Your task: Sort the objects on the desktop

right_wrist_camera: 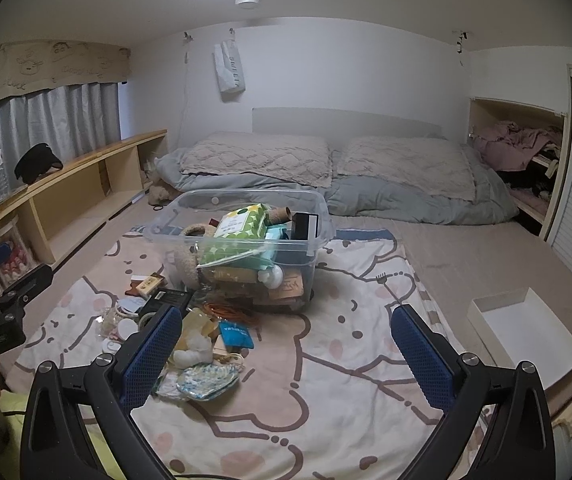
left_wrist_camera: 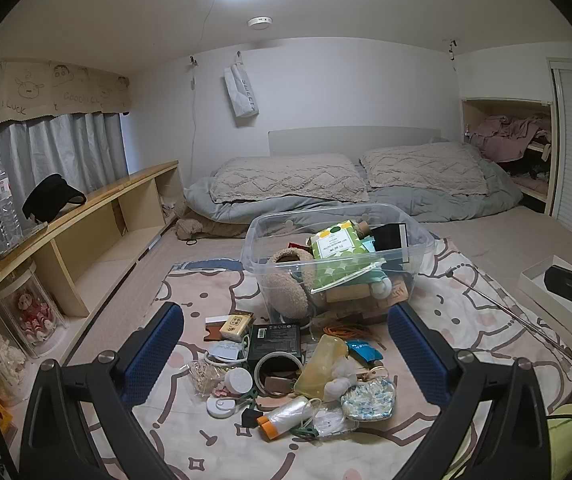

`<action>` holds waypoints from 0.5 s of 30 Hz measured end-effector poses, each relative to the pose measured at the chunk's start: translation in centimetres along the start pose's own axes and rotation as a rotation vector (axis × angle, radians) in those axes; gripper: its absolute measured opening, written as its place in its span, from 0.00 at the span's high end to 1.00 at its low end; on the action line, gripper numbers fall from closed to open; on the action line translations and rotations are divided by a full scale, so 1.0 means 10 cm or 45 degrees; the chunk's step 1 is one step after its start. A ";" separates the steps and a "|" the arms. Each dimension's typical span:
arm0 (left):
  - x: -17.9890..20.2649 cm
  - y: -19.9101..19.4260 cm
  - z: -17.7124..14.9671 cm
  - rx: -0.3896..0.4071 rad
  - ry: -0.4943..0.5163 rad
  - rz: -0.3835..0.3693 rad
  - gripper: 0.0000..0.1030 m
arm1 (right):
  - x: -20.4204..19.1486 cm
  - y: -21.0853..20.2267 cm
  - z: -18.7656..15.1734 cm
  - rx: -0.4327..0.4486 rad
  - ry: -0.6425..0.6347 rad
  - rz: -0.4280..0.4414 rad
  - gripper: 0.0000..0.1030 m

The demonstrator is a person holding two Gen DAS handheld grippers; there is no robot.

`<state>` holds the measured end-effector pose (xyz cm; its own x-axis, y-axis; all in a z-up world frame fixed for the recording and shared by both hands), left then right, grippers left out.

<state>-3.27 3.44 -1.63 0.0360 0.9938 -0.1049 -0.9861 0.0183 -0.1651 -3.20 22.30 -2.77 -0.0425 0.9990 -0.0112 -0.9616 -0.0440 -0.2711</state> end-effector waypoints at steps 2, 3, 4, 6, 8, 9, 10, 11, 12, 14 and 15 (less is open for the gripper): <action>0.00 0.00 0.00 0.000 0.000 0.000 0.00 | 0.00 0.00 0.00 0.000 0.000 -0.001 0.00; 0.00 0.00 0.00 -0.001 -0.001 0.000 0.00 | 0.00 0.00 0.00 0.000 0.000 -0.001 0.00; 0.00 0.00 0.00 -0.001 -0.001 0.000 0.00 | 0.00 0.00 0.00 0.000 -0.001 -0.001 0.00; 0.00 -0.01 0.00 -0.001 0.000 0.000 0.00 | 0.00 0.00 0.00 -0.002 -0.001 -0.001 0.00; 0.00 0.00 0.00 -0.001 -0.001 0.001 0.00 | 0.00 0.00 0.00 -0.001 0.000 -0.001 0.00; 0.00 0.00 0.00 -0.002 -0.001 0.001 0.00 | 0.00 0.00 0.00 -0.001 0.000 -0.001 0.00; 0.00 0.00 0.00 -0.002 -0.001 0.001 0.00 | 0.00 0.00 0.00 0.000 -0.001 -0.002 0.00; -0.01 -0.01 0.00 -0.003 -0.001 0.000 0.00 | 0.00 0.00 0.00 0.000 0.000 -0.002 0.00; -0.01 -0.01 0.00 -0.002 0.000 0.000 0.00 | 0.00 0.00 0.00 0.000 0.001 -0.002 0.00; -0.01 -0.01 0.00 -0.002 0.000 0.000 0.00 | 0.00 0.00 0.00 0.000 0.001 -0.001 0.00; -0.01 -0.01 0.00 -0.002 0.000 0.000 0.00 | 0.00 0.00 0.00 -0.001 0.001 -0.001 0.00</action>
<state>-3.19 3.37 -1.65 0.0358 0.9939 -0.1046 -0.9859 0.0180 -0.1665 -3.20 22.27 -2.76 -0.0414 0.9991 -0.0116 -0.9615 -0.0430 -0.2716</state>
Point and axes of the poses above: each gripper's, at about its wrist camera, not at the fingertips, and y roughly the way its jaws point, x to its right, z to its top, the point moved 5 cm from there along y, roughly the way its jaws point, and after that the axes turned 14 degrees about x, right-handed, at the moved point
